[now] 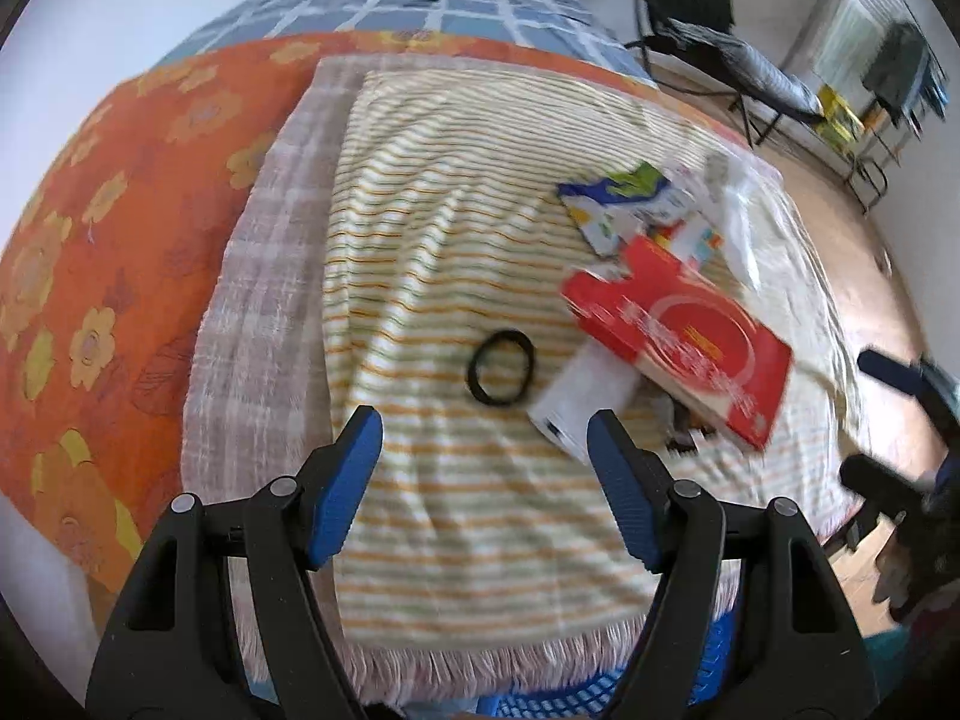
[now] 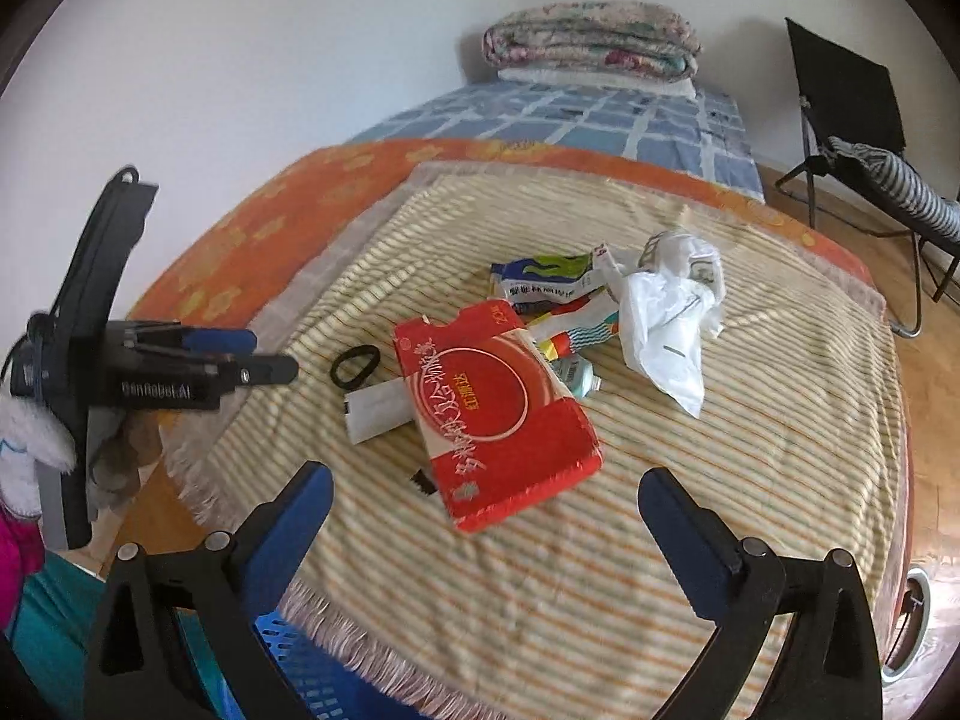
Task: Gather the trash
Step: 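Grasp the black hair tie with the left tool while the right tool approaches the red box, then grasp the red printed box with the right tool and lift it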
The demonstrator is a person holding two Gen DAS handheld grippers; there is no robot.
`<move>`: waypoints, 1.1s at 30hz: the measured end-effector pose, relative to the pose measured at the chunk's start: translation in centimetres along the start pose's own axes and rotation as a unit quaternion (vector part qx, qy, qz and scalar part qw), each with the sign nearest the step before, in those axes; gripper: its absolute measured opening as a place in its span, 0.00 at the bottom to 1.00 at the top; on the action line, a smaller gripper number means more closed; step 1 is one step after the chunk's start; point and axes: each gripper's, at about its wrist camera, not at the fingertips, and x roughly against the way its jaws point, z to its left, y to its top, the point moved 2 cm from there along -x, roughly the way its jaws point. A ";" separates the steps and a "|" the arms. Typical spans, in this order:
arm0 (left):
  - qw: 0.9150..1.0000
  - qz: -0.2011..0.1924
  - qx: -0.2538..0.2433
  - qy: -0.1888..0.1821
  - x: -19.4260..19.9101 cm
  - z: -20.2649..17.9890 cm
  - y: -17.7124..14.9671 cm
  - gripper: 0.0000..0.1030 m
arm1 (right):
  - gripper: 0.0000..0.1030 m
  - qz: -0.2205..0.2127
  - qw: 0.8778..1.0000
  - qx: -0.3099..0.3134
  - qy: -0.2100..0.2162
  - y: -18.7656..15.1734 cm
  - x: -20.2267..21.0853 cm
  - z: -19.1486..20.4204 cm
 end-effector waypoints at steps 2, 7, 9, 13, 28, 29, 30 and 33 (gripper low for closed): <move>1.000 0.013 0.024 -0.012 -0.9 0.9 0.8 0.52 | 1.00 0.008 1.000 0.005 -0.007 0.4 -1.0 -0.1; 0.998 0.024 0.052 -0.038 -2.3 1.4 2.2 0.37 | 1.00 0.015 1.000 0.013 -0.011 1.5 -2.8 -0.1; 0.997 0.031 0.051 -0.042 -3.0 1.1 2.4 0.36 | 1.00 0.016 1.000 0.013 -0.011 1.9 -3.4 -0.2; 0.998 0.041 0.037 -0.031 -4.2 0.4 2.5 0.34 | 1.00 0.023 0.999 0.022 -0.019 2.2 -4.4 -0.3; 0.998 0.060 0.009 0.002 -6.8 -0.7 2.2 0.08 | 1.00 0.052 0.996 0.063 -0.039 2.5 -7.7 0.6; 0.998 0.060 0.010 0.003 -6.9 -0.7 2.2 0.07 | 1.00 0.055 0.995 0.066 -0.041 2.5 -7.9 0.6; 0.998 0.060 0.013 0.001 -7.1 -0.7 2.5 0.07 | 1.00 0.058 0.995 0.070 -0.042 2.5 -8.2 0.7; 0.998 0.059 0.020 -0.001 -7.1 -0.3 2.6 0.05 | 1.00 0.066 0.994 0.077 -0.045 2.2 -8.8 0.9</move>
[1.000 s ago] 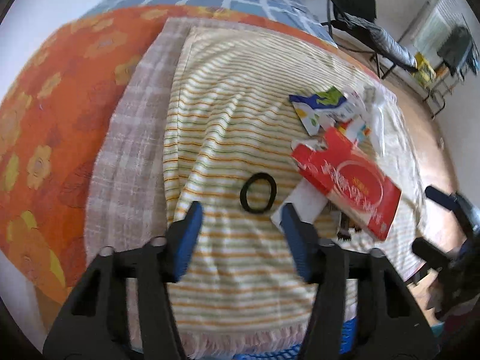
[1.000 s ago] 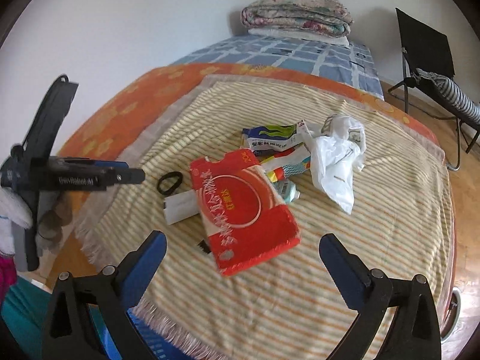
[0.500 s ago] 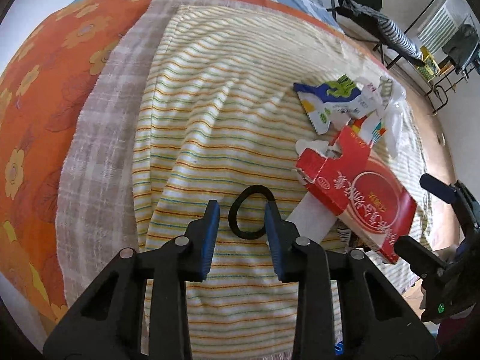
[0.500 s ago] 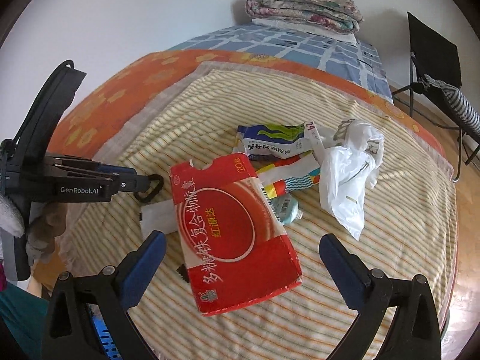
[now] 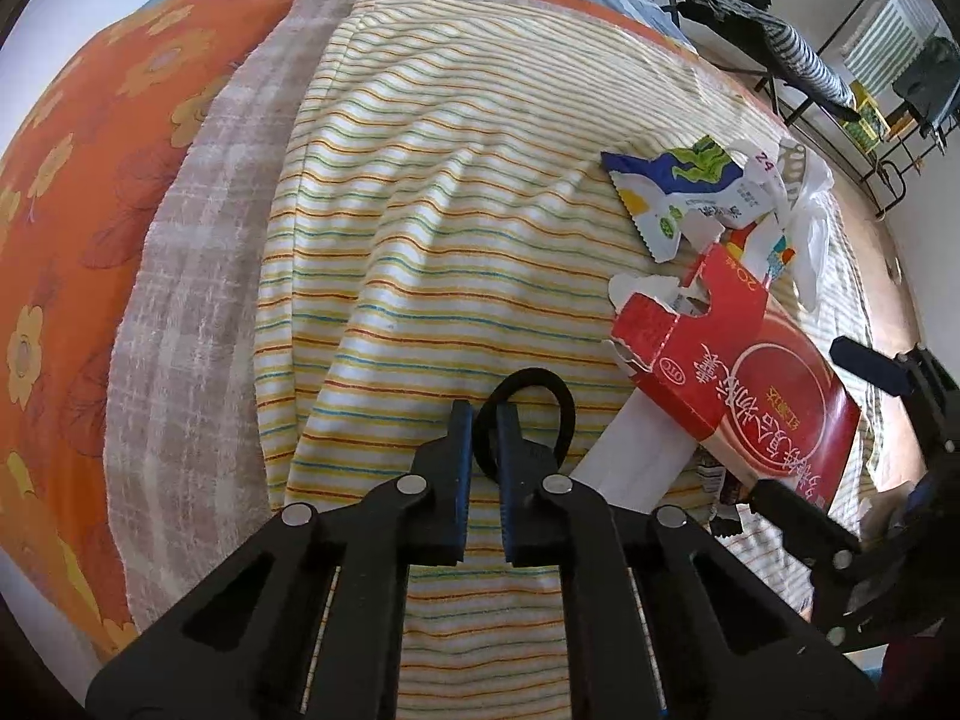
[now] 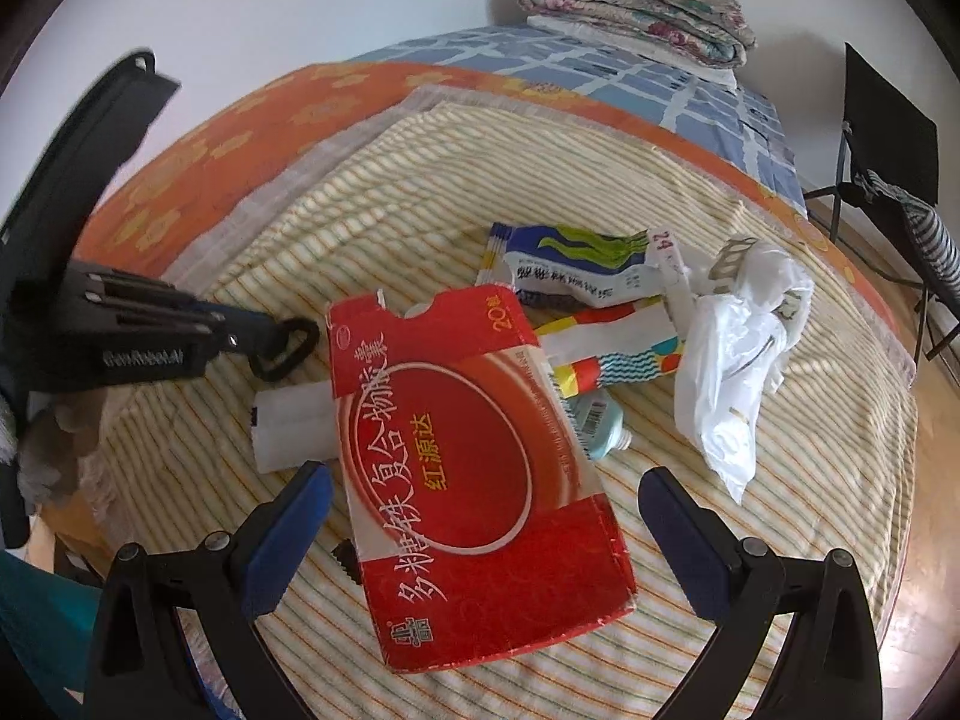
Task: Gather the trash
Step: 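Grasp the red printed box with the right tool and lift it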
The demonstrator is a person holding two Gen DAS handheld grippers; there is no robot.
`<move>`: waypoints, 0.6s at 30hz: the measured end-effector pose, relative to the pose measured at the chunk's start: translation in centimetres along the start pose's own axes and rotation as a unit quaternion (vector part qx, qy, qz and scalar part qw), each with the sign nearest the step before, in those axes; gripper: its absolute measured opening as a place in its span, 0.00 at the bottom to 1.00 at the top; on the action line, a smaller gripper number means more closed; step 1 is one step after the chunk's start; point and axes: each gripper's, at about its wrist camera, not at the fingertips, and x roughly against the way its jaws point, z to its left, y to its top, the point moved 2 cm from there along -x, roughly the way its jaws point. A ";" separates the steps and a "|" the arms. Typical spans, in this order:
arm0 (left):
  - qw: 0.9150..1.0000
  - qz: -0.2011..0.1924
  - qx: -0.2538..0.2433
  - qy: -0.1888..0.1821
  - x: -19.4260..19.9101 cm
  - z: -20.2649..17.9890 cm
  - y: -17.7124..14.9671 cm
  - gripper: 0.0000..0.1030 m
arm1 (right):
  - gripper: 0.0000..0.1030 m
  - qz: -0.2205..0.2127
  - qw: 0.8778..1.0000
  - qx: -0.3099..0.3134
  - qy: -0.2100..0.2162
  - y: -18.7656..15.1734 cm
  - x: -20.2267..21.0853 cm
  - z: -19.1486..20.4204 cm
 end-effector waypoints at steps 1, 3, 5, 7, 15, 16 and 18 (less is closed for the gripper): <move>1.000 -0.001 0.001 0.000 0.1 0.1 -0.1 0.05 | 1.00 0.004 1.000 0.002 0.000 -0.1 -0.3 0.1; 1.000 -0.002 0.002 0.000 0.2 0.3 -0.1 0.05 | 1.00 0.007 1.000 0.001 -0.001 -0.1 -0.6 0.2; 1.000 -0.004 0.003 0.000 0.4 0.4 -0.1 0.05 | 0.99 0.013 1.000 0.000 -0.002 -0.3 -0.9 0.3; 1.000 -0.008 0.003 0.002 0.7 0.6 -0.2 0.05 | 0.94 0.017 1.000 0.003 -0.001 -0.5 -1.0 0.4; 1.000 -0.017 0.005 0.003 1.6 0.7 -0.3 0.05 | 0.91 0.012 1.000 -0.011 0.011 -0.8 -0.5 0.3; 1.000 -0.019 0.005 0.003 1.8 0.7 -0.3 0.05 | 0.90 0.008 1.000 -0.014 0.013 -0.8 -0.3 0.3; 1.000 -0.022 0.005 0.004 2.0 0.6 -0.3 0.05 | 0.89 0.000 1.000 -0.020 0.015 -0.7 0.1 0.1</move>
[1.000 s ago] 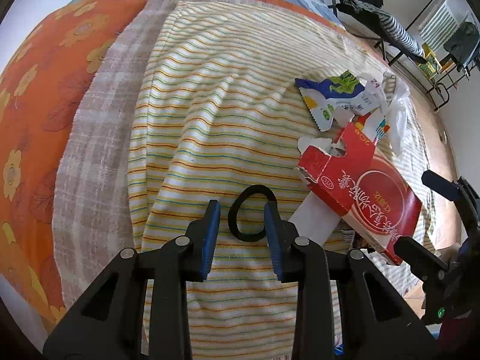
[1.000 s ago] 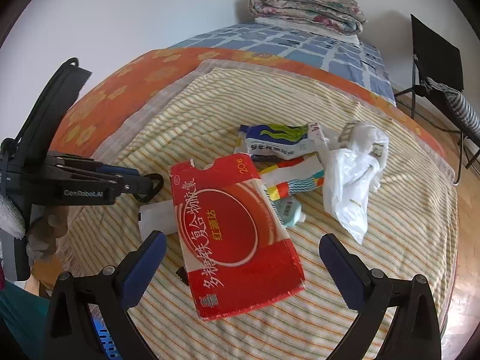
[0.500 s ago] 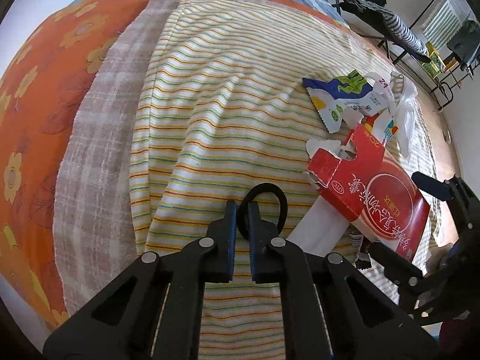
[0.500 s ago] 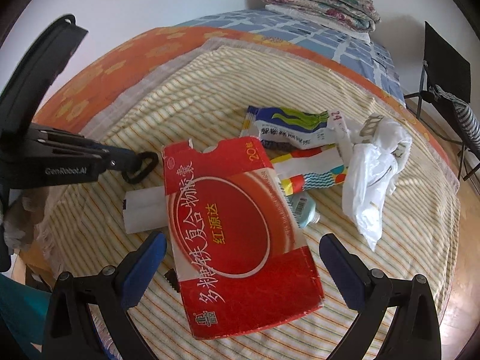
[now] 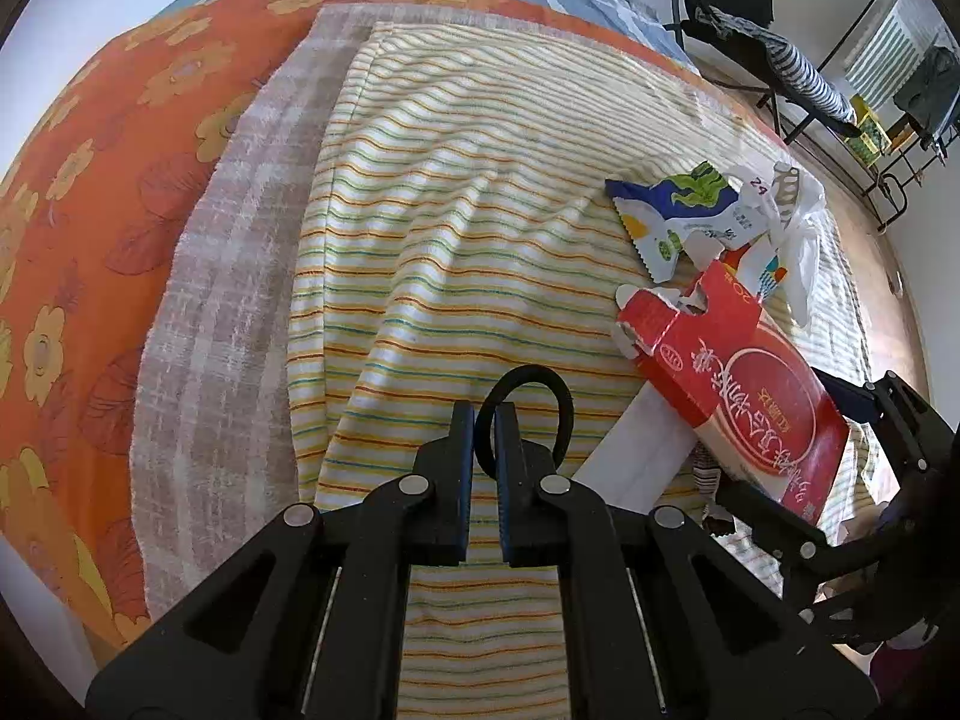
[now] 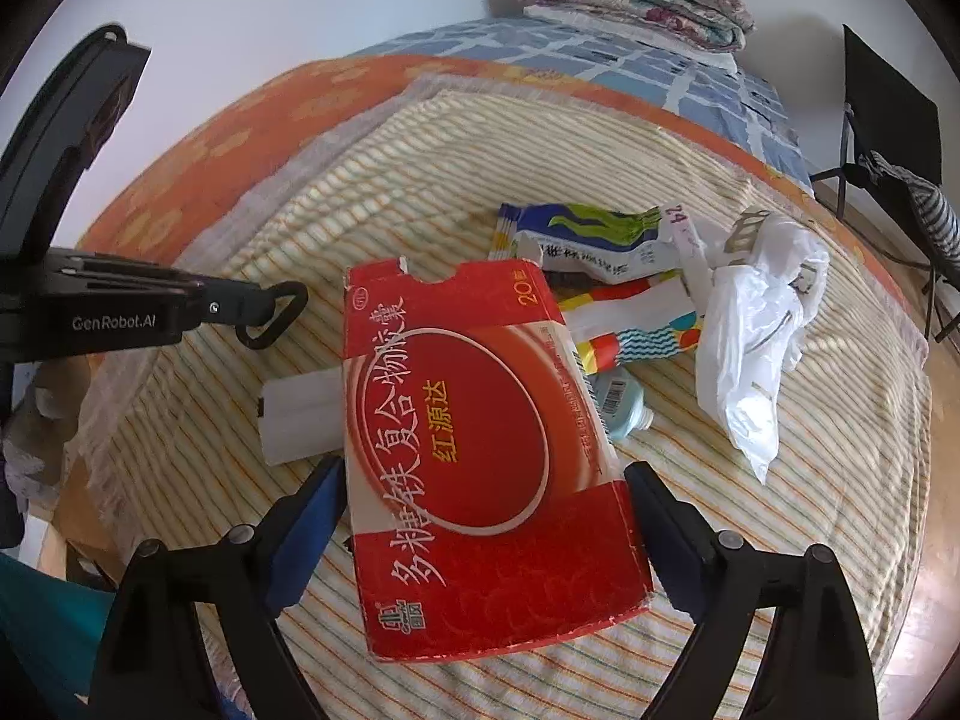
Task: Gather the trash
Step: 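Grasp the red printed box with the right tool and lift it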
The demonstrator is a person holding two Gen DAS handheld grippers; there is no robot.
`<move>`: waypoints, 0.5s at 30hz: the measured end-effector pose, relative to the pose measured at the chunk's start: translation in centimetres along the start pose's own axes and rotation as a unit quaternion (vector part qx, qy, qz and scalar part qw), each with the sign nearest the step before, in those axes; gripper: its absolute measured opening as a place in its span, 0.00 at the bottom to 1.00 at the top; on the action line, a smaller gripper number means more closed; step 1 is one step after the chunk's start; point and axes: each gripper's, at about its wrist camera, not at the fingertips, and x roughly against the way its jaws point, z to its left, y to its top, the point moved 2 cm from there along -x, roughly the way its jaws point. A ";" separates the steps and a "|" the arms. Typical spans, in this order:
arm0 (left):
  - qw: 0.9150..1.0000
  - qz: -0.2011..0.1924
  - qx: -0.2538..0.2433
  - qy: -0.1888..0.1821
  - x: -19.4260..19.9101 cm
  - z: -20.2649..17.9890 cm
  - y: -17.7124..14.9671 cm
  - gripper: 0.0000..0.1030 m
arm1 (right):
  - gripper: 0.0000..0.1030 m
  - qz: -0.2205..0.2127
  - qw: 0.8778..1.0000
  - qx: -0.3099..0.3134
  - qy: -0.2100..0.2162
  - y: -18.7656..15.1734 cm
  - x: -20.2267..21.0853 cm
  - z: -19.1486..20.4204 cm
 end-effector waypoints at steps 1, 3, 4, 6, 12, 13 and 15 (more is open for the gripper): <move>1.000 -0.002 0.000 0.001 0.2 0.0 0.0 0.04 | 0.89 -0.004 1.000 -0.002 0.000 0.0 0.2 0.0; 1.000 -0.006 0.000 0.002 0.5 0.0 0.1 0.04 | 0.88 -0.011 1.000 -0.005 0.001 0.0 0.7 -0.1; 1.000 -0.008 0.001 0.002 0.6 0.0 0.0 0.04 | 0.87 -0.014 1.000 -0.007 0.002 0.0 0.9 -0.1; 1.000 -0.011 0.002 0.001 1.0 0.1 -0.1 0.04 | 0.87 -0.020 1.000 -0.009 0.004 0.0 1.3 -0.2; 1.000 -0.020 0.000 0.003 1.8 0.0 -0.2 0.04 | 0.86 -0.038 0.999 -0.012 0.006 0.0 2.4 -0.1; 1.000 -0.021 0.000 0.002 2.0 -0.1 -0.3 0.04 | 0.86 -0.041 0.999 -0.013 0.006 0.0 2.6 -0.1; 1.000 -0.023 -0.002 0.002 2.3 -0.2 -0.3 0.04 | 0.86 -0.044 0.999 -0.013 0.007 0.0 2.8 -0.2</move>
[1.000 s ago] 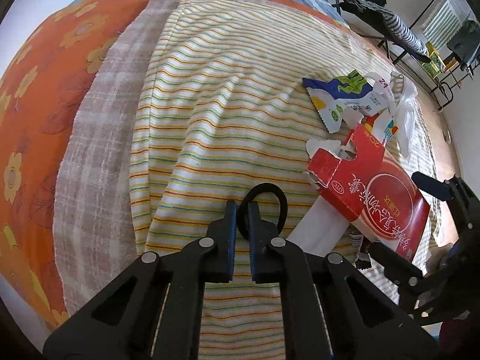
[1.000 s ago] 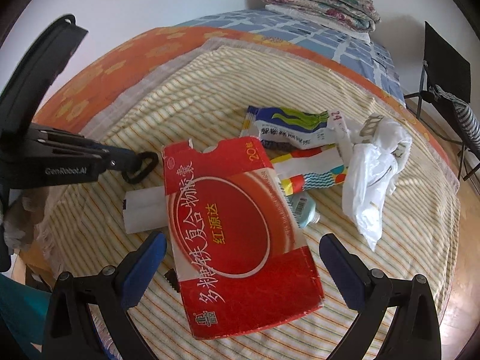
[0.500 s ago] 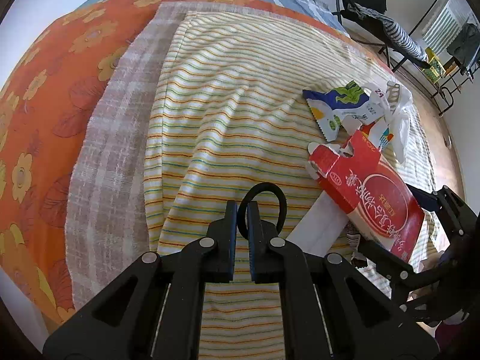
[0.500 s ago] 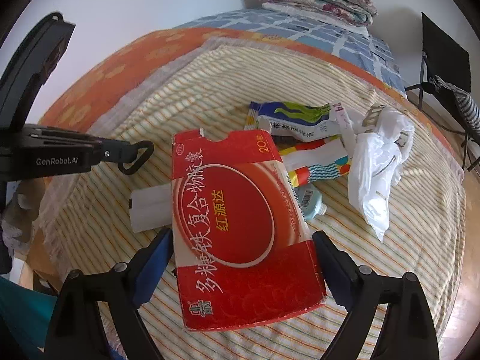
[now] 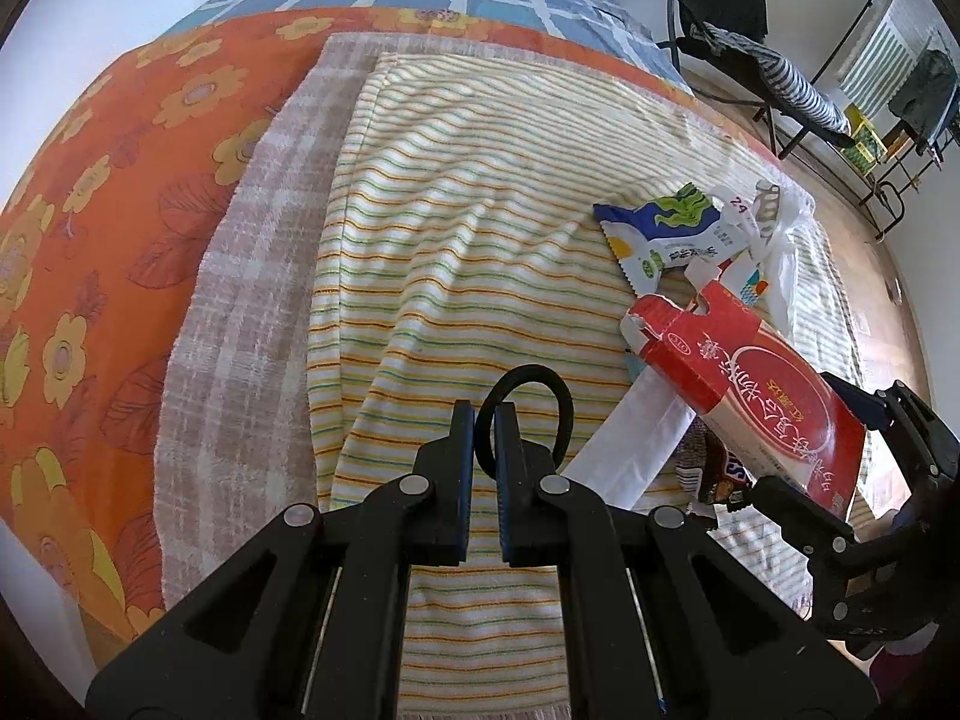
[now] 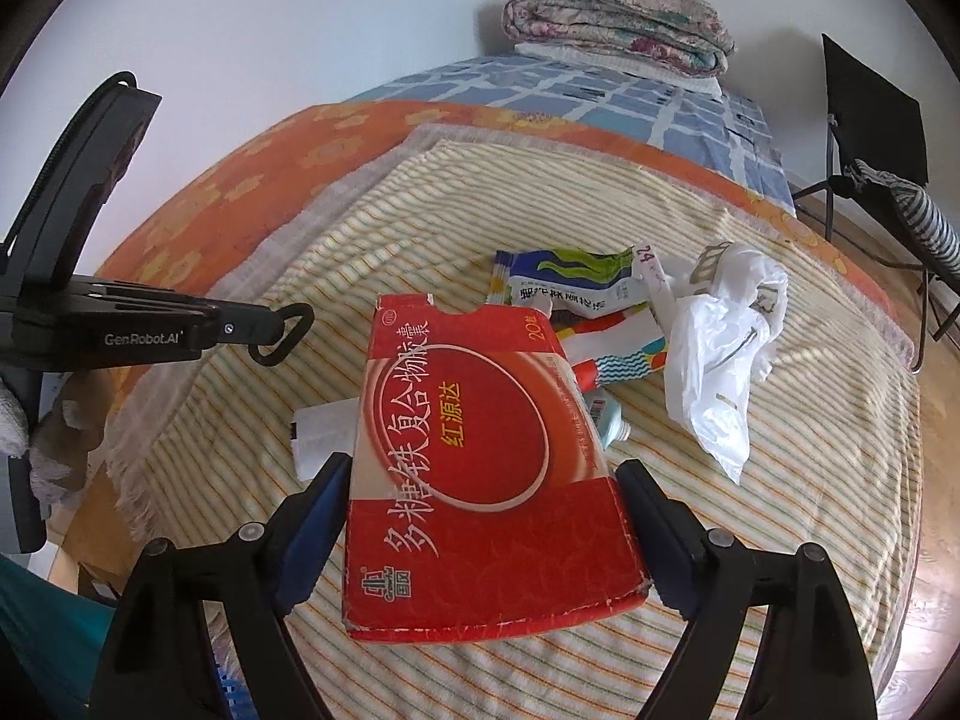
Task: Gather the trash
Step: 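Grasp the red printed box with the right tool and lift it, then carry the red box in the right tool while the left tool carries the hair tie to the basket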
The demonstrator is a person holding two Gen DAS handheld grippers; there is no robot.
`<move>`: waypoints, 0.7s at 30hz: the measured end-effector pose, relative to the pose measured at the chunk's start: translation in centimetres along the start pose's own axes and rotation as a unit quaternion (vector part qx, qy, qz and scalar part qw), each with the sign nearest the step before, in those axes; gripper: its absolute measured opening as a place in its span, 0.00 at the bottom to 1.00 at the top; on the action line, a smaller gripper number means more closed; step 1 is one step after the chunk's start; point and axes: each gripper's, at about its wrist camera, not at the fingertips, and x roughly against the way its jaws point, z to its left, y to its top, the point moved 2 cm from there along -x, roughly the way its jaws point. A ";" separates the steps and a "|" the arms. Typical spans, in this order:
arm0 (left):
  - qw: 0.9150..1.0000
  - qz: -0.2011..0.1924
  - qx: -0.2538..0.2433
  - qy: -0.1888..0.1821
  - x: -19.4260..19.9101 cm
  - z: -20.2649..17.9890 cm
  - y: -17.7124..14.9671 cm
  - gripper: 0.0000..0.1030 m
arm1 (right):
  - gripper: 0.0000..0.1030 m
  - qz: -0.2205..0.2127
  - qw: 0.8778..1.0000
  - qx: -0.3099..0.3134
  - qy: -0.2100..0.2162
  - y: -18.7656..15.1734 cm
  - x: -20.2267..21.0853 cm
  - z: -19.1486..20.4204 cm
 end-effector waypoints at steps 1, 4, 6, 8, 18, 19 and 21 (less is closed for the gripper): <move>1.000 -0.001 -0.001 0.000 0.0 -0.1 0.0 0.04 | 0.86 -0.002 1.000 0.000 0.000 0.0 0.1 0.0; 1.000 -0.004 -0.002 -0.001 0.4 -0.2 0.0 0.04 | 0.86 -0.011 1.000 0.005 -0.003 0.0 0.7 0.2; 1.000 -0.006 -0.002 -0.003 0.6 -0.2 0.1 0.04 | 0.86 -0.016 1.000 0.008 -0.005 0.0 1.1 0.3; 1.000 -0.008 -0.001 -0.006 0.9 -0.2 0.0 0.04 | 0.86 -0.023 1.000 0.009 -0.005 0.0 1.8 0.5; 0.999 -0.026 -0.015 -0.016 3.9 -0.3 -1.8 0.04 | 0.86 -0.051 0.999 0.011 0.010 -1.9 6.3 1.5; 0.999 -0.028 -0.017 -0.018 4.2 -0.4 -2.1 0.04 | 0.86 -0.052 0.998 0.010 0.012 -2.1 6.8 1.6; 0.999 -0.031 -0.019 -0.024 5.0 -0.7 -2.7 0.04 | 0.86 -0.057 0.998 0.010 0.018 -2.5 7.7 1.9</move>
